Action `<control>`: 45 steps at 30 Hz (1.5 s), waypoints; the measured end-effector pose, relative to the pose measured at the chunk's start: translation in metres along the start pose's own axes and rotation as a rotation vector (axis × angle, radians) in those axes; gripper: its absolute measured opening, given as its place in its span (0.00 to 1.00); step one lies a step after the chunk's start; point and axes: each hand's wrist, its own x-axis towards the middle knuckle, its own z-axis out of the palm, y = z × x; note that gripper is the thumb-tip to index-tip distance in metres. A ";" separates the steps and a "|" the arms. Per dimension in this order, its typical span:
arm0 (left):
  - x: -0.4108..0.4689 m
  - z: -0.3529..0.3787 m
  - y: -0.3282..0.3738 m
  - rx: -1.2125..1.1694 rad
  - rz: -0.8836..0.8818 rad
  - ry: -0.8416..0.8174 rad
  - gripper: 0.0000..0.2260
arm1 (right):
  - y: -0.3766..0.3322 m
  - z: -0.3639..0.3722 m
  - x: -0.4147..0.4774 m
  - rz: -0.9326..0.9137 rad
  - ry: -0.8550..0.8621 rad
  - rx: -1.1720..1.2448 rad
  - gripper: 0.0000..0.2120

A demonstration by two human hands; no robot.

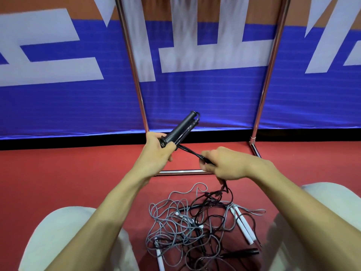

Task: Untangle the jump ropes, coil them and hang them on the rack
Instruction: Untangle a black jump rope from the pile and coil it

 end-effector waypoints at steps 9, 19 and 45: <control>0.000 -0.007 -0.012 0.522 0.131 -0.251 0.14 | -0.013 -0.012 -0.015 -0.355 0.375 -0.405 0.08; -0.010 0.010 -0.008 0.528 0.078 -0.465 0.12 | -0.010 -0.018 -0.012 -0.255 0.685 -0.076 0.12; -0.029 0.008 0.021 -0.155 0.066 -0.462 0.11 | 0.020 -0.020 0.004 -0.046 0.359 1.125 0.04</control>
